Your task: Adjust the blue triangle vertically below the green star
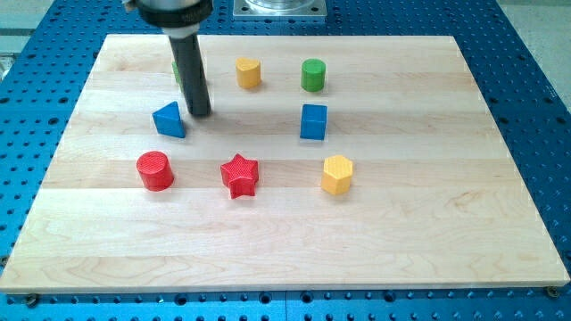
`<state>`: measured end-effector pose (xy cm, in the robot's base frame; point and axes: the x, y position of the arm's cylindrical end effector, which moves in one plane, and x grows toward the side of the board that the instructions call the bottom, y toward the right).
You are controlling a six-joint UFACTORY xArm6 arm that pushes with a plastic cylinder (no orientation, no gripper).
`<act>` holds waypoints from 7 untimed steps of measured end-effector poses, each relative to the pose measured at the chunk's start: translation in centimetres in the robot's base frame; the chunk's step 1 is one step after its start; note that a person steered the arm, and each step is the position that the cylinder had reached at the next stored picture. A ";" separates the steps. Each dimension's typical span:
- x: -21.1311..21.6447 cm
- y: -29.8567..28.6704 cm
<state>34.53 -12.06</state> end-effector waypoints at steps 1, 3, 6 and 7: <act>-1.1 -0.8; 3.0 -2.4; 7.3 7.6; 8.1 6.0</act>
<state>42.67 -6.07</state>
